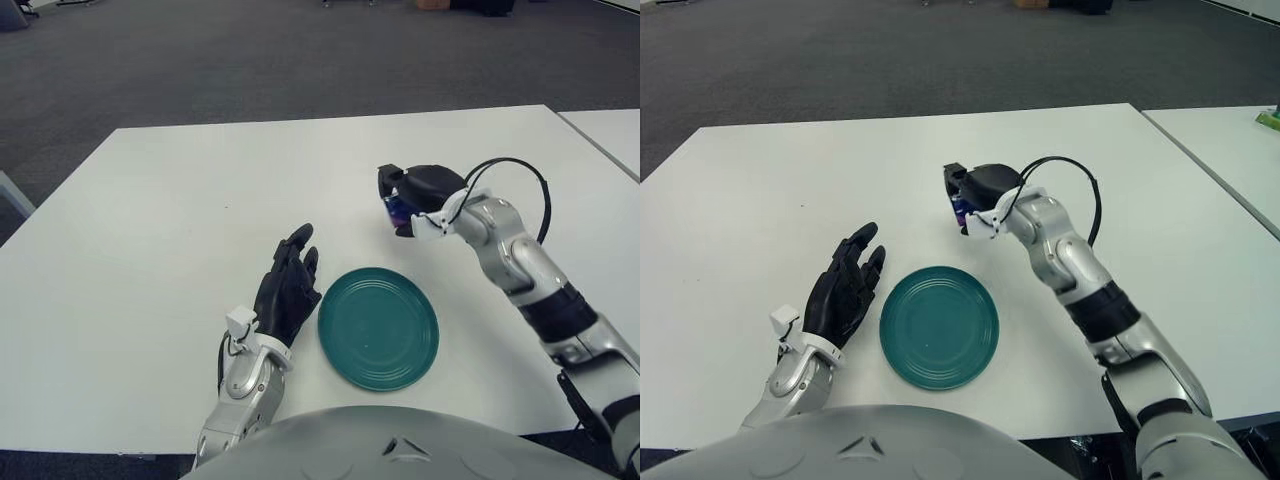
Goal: Put the gum into the plate.
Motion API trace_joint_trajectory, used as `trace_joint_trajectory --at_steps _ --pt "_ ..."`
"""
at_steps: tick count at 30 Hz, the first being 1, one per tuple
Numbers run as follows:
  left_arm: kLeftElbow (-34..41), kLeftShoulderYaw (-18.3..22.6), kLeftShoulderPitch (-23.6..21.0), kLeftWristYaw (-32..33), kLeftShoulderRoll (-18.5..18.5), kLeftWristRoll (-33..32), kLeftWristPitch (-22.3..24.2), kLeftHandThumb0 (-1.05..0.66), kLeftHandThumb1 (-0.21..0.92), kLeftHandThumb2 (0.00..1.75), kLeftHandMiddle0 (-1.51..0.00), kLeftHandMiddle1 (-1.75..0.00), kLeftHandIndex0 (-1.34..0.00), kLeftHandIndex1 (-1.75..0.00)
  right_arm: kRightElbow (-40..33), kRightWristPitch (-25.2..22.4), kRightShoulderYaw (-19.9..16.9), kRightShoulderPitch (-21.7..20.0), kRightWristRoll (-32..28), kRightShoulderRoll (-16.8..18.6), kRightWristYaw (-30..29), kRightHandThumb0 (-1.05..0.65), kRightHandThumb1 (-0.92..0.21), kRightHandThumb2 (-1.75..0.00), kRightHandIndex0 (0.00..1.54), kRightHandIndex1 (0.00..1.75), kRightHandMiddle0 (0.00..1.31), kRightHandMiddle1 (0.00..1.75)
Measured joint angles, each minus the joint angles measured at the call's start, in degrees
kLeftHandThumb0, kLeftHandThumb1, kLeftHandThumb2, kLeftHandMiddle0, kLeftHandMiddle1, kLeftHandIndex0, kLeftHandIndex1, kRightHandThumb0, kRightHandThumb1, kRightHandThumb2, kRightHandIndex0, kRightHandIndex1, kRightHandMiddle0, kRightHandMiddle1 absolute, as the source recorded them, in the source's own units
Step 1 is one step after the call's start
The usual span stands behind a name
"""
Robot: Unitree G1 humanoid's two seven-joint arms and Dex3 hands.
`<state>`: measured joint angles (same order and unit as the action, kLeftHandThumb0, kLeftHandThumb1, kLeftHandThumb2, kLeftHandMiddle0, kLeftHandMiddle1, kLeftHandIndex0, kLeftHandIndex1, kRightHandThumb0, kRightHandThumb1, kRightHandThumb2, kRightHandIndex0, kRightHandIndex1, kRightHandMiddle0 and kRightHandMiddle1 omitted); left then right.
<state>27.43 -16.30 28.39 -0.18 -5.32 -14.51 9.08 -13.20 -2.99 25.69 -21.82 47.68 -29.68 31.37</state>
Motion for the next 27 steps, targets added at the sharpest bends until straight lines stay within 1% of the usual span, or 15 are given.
trace_joint_trajectory --at_steps 1,2,5,6,7,9,10,12,15,18,20,22,23,24,27 --pt "-0.23 0.0 -0.01 0.04 -0.03 0.34 -0.27 -1.05 0.92 0.94 -0.27 -0.02 0.0 -0.74 -2.33 -0.24 0.16 0.97 0.02 0.1 0.96 -0.4 -0.62 -0.92 0.43 1.06 0.38 1.75" --pt "-0.51 0.0 -0.02 0.11 -0.06 0.67 -0.7 -1.05 0.92 0.94 -0.27 -0.02 0.0 -0.75 -4.31 -0.31 0.27 1.88 0.01 0.18 1.99 -0.4 -0.62 -0.93 0.42 1.15 0.38 1.75" --pt "-1.33 0.11 -0.13 0.34 -0.21 1.88 -1.75 -1.05 0.92 0.95 -0.24 -0.01 0.0 -0.68 -9.66 0.19 0.37 4.2 -0.48 0.11 4.48 -0.4 -0.6 -0.95 0.42 1.41 0.39 1.75" --pt "-1.59 0.16 -0.24 0.4 -0.28 2.12 -2.02 -1.05 0.92 0.95 -0.24 -0.01 0.0 -0.67 -11.15 0.37 0.31 4.89 -0.71 0.0 5.23 -0.4 -0.6 -0.95 0.42 1.44 0.39 1.75" --pt "-1.84 0.24 -0.34 0.48 -0.36 2.4 -2.25 -1.05 0.92 0.95 -0.24 -0.01 0.0 -0.66 -12.53 0.56 0.26 5.41 -1.06 -0.17 5.94 -0.26 -0.57 -0.96 0.45 1.44 0.41 1.75" --pt "-2.34 0.42 -0.62 0.62 -0.54 2.9 -2.59 -1.05 0.92 0.95 -0.23 0.0 0.0 -0.65 -14.98 0.76 -0.09 6.11 -1.62 -0.58 7.83 -0.14 -0.54 -0.98 0.47 1.44 0.43 1.75" --pt "-2.55 0.51 -0.74 0.68 -0.63 3.05 -2.7 -1.05 0.92 0.95 -0.23 0.0 0.0 -0.64 -15.93 0.85 -0.28 6.28 -1.78 -0.82 8.58 -0.09 -0.52 -0.99 0.48 1.45 0.44 1.75" --pt "-2.83 0.65 -0.9 0.74 -0.72 3.32 -2.86 -1.05 0.92 0.95 -0.22 0.0 0.0 -0.61 -17.41 1.22 -0.81 6.28 -2.38 -1.27 10.05 -0.05 -0.51 -1.01 0.48 1.46 0.45 1.75" --pt "-3.18 0.86 -1.1 0.73 -0.76 3.57 -2.99 -1.05 0.92 0.95 -0.21 0.0 0.0 -0.56 -18.58 2.21 -1.23 5.57 -3.81 -1.79 12.19 -0.02 -0.51 -1.0 0.47 1.46 0.45 1.75" --pt "-3.67 1.26 -1.21 0.62 -0.78 3.53 -3.22 -1.05 0.92 0.94 -0.2 0.0 0.0 -0.49 -19.57 2.33 -1.23 4.44 -4.65 -1.85 14.5 -0.01 -0.53 -0.97 0.46 1.46 0.44 1.75" --pt "-4.09 1.51 -1.23 0.46 -0.84 3.47 -3.62 -1.05 0.92 0.94 -0.19 0.0 0.0 -0.46 -20.48 2.49 -1.23 3.97 -5.41 -1.84 15.62 -0.01 -0.52 -0.99 0.46 1.47 0.43 1.75" --pt "-4.59 1.81 -1.23 0.15 -0.88 3.42 -4.28 -1.05 0.92 0.94 -0.18 0.0 0.0 -0.45 -21.2 3.31 -1.23 3.69 -6.03 -1.82 16.09 -0.01 -0.5 -1.03 0.47 1.53 0.42 1.75" --pt "-4.86 1.94 -1.23 -0.05 -0.87 3.38 -4.62 -1.05 0.92 0.95 -0.18 0.0 0.0 -0.44 -21.54 3.89 -1.22 3.62 -6.28 -1.82 16.12 -0.01 -0.47 -1.09 0.46 1.6 0.41 1.75" --pt "-5.05 2.05 -1.23 -0.21 -0.86 3.29 -4.83 -1.05 0.92 0.95 -0.18 0.0 0.0 -0.43 -21.82 4.38 -1.22 3.63 -6.44 -1.8 16.11 -0.01 -0.46 -1.11 0.46 1.63 0.4 1.75" --pt "-5.48 2.5 -1.24 -1.17 -0.86 2.51 -5.3 -1.05 0.92 0.95 -0.2 -0.01 0.0 -0.42 -23.23 6.27 -1.14 4.63 -6.48 -1.68 15.18 -0.01 -0.39 -1.19 0.51 1.71 0.46 1.65"
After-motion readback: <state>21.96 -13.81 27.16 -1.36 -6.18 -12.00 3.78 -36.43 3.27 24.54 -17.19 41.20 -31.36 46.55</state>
